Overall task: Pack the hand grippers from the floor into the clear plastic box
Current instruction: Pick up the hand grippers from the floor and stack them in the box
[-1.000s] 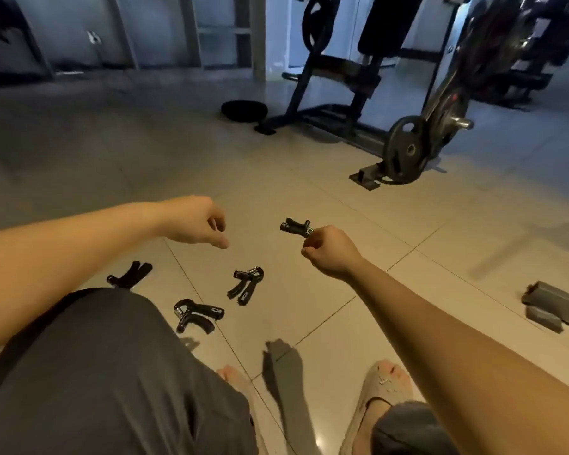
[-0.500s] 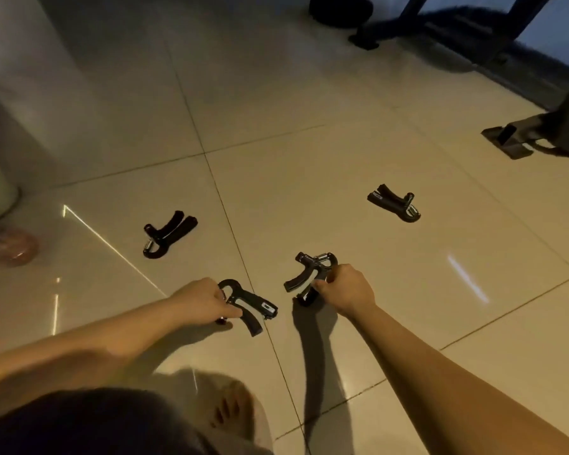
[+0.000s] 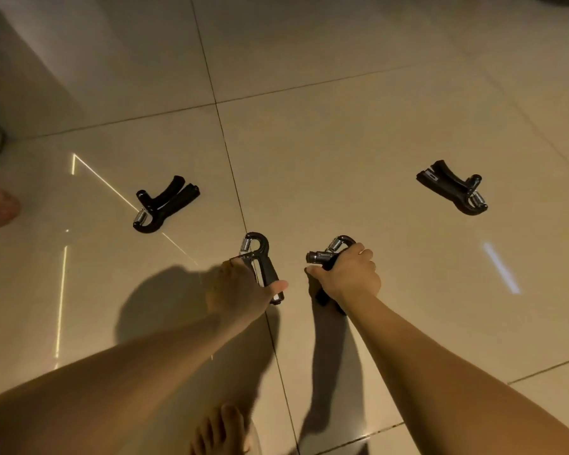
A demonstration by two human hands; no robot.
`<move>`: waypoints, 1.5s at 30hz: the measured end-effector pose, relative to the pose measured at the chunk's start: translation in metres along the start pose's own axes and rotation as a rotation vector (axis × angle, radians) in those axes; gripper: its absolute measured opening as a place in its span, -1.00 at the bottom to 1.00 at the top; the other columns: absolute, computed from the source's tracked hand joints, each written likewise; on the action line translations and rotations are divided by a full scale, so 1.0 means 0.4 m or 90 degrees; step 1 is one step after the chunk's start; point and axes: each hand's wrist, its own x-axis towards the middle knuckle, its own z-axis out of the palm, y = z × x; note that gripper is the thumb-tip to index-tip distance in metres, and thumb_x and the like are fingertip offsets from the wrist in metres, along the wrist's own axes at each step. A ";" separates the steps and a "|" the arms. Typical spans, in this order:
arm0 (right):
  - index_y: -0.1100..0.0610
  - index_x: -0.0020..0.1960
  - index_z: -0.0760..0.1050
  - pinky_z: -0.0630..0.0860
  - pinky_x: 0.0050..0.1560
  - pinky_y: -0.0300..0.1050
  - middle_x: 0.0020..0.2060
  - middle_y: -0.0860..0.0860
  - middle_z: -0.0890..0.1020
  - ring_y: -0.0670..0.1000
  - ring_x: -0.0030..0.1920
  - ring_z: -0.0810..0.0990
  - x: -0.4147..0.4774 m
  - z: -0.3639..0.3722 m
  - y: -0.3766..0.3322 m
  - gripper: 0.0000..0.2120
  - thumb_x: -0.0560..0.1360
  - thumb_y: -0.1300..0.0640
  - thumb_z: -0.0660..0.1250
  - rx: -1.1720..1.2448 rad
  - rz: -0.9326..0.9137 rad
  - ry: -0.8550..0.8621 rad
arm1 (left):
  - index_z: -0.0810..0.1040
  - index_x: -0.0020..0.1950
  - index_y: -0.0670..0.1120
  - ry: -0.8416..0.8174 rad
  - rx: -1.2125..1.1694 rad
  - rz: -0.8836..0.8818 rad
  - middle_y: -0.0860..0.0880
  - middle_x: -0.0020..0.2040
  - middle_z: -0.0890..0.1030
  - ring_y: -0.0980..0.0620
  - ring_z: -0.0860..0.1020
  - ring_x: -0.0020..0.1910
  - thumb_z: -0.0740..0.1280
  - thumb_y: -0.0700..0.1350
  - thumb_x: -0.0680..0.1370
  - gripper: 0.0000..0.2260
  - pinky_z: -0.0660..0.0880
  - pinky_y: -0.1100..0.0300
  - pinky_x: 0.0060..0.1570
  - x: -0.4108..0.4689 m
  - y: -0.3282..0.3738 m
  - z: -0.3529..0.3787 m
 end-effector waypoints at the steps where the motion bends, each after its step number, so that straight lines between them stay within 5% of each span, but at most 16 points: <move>1: 0.29 0.48 0.14 0.53 -0.05 0.01 0.27 0.15 0.41 0.15 0.24 0.49 0.003 0.010 0.008 0.01 0.36 -0.34 0.48 -0.016 -0.020 0.012 | 0.51 0.00 -0.12 0.008 0.006 0.003 0.01 -0.12 0.57 0.01 0.57 -0.13 0.15 0.66 0.22 -0.13 0.59 0.06 -0.08 0.009 0.010 0.004; 6: 0.20 0.28 0.32 0.42 -0.20 -0.06 0.15 0.10 0.48 0.11 0.15 0.51 -0.013 0.024 0.072 -0.24 0.37 -0.30 0.49 -0.029 -0.050 0.037 | 0.43 0.16 -0.15 -0.003 -0.044 0.008 -0.09 0.05 0.54 -0.12 0.53 0.08 0.50 0.25 0.31 -0.36 0.54 0.00 0.06 0.030 0.045 0.009; 10: 0.20 0.24 0.39 0.52 -0.15 -0.05 0.12 0.11 0.49 0.14 0.01 0.59 -0.034 0.020 0.128 -0.33 0.38 -0.23 0.49 0.048 -0.005 -0.005 | 0.31 0.22 -0.10 -0.042 -0.115 0.054 -0.10 -0.05 0.60 -0.17 0.59 -0.04 0.45 -0.10 0.33 -0.47 0.54 0.05 -0.16 0.021 0.040 0.001; 22: 0.10 0.01 0.43 0.49 -0.25 -0.10 -0.18 -0.01 0.57 -0.02 -0.19 0.54 -0.242 -0.150 0.242 -0.58 0.34 -0.04 0.56 0.369 -0.029 0.010 | 0.40 0.25 0.06 0.023 -0.186 0.246 0.11 0.00 0.61 0.05 0.59 -0.08 0.42 0.34 0.41 -0.44 0.54 0.10 -0.10 -0.130 0.085 -0.238; 25: 0.08 -0.02 0.43 0.54 -0.24 0.01 -0.17 0.06 0.59 0.06 -0.21 0.58 -0.329 -0.229 0.250 -0.56 0.28 -0.05 0.58 0.441 -0.041 0.028 | 0.42 0.27 0.06 0.040 -0.196 0.295 0.10 -0.02 0.62 0.08 0.60 -0.13 0.43 0.30 0.43 -0.46 0.58 0.10 -0.13 -0.210 0.098 -0.343; 33: 0.07 -0.02 0.37 0.42 -0.48 -0.13 -0.15 0.13 0.57 0.11 -0.26 0.56 -0.610 -0.425 0.297 -0.56 0.32 -0.03 0.57 0.476 -0.109 0.106 | 0.42 0.30 0.10 0.110 -0.122 0.436 0.11 0.02 0.62 0.04 0.58 -0.07 0.44 0.28 0.44 -0.48 0.56 0.05 -0.05 -0.472 0.120 -0.627; 41: 0.08 0.03 0.38 0.56 -0.32 0.05 -0.12 0.10 0.57 0.08 -0.21 0.56 -0.956 -0.563 0.431 -0.55 0.33 -0.04 0.56 0.412 -0.146 0.205 | 0.44 0.19 0.14 0.179 -0.132 0.506 0.18 -0.09 0.59 0.08 0.54 -0.14 0.49 0.23 0.42 -0.56 0.37 0.23 -0.26 -0.851 0.079 -0.808; 45: 0.10 0.06 0.41 0.47 -0.41 -0.15 -0.10 0.12 0.59 0.04 -0.24 0.55 -1.174 -0.623 0.529 -0.57 0.37 0.00 0.56 0.405 -0.163 0.212 | 0.44 0.16 0.13 0.178 -0.125 0.538 0.15 -0.06 0.59 0.10 0.55 -0.13 0.49 0.23 0.42 -0.58 0.39 0.21 -0.25 -1.085 0.079 -0.856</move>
